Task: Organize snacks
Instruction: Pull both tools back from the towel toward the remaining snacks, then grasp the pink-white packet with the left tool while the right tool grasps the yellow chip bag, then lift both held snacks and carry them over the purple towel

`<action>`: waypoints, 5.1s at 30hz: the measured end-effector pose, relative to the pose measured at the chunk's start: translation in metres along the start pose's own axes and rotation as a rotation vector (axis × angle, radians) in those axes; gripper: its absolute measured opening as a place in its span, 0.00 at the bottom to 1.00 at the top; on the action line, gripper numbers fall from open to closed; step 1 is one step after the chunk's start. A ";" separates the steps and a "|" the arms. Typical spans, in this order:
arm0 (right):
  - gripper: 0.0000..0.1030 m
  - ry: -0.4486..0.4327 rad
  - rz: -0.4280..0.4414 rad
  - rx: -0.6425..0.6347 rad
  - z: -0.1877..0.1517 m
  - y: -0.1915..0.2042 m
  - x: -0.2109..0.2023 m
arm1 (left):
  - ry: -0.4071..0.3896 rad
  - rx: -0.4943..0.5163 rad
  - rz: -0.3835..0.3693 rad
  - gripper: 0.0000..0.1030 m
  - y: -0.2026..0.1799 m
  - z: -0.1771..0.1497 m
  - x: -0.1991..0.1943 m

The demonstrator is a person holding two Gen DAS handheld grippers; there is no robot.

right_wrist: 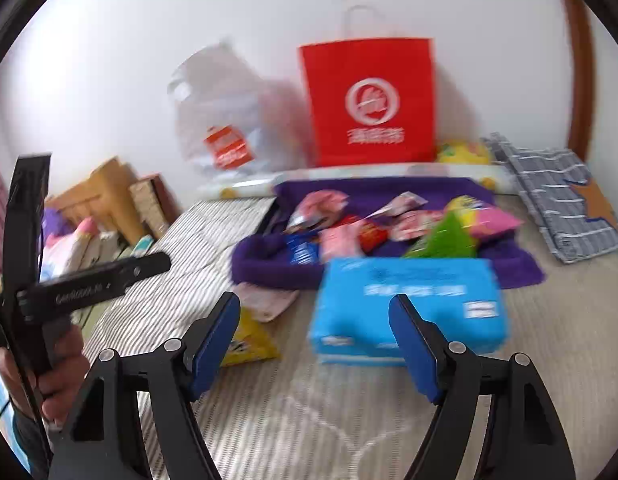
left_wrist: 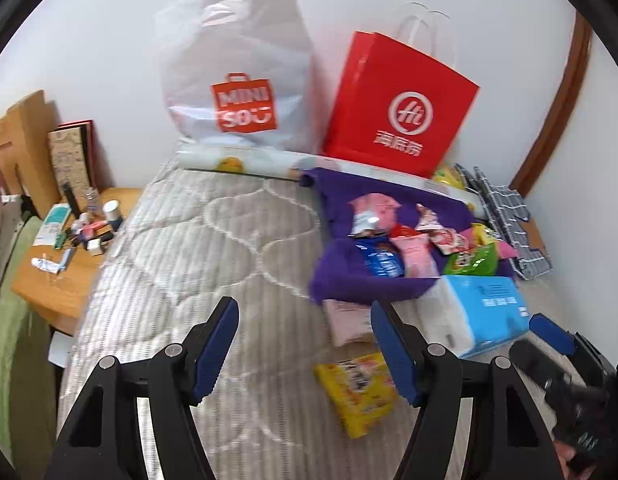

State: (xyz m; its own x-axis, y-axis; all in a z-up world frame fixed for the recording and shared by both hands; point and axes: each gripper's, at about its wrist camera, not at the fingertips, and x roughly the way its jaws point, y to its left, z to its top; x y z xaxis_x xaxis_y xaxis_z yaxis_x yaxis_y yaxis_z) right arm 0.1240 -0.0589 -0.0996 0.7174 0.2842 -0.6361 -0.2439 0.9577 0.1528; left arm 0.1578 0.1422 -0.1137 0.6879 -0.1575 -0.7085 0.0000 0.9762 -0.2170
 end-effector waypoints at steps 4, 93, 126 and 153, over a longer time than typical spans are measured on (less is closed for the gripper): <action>0.75 0.029 0.044 -0.053 -0.007 0.024 0.014 | 0.002 -0.021 0.005 0.65 0.015 -0.001 0.000; 0.51 -0.089 -0.166 0.135 -0.048 -0.184 -0.053 | 0.175 0.180 0.097 0.46 -0.094 -0.018 0.112; 0.50 -0.009 -0.210 0.182 -0.023 -0.169 0.008 | 0.128 0.109 -0.010 0.44 -0.064 -0.021 0.046; 0.50 -0.185 -0.180 0.095 -0.013 -0.126 -0.098 | 0.015 0.154 -0.092 0.44 -0.122 -0.032 -0.033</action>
State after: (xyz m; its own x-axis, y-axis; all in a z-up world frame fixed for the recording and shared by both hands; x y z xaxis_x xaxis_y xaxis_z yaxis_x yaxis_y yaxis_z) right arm 0.0759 -0.2079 -0.0665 0.8527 0.1039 -0.5120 -0.0455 0.9911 0.1253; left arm 0.1116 0.0238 -0.0859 0.6688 -0.2481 -0.7009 0.1743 0.9687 -0.1766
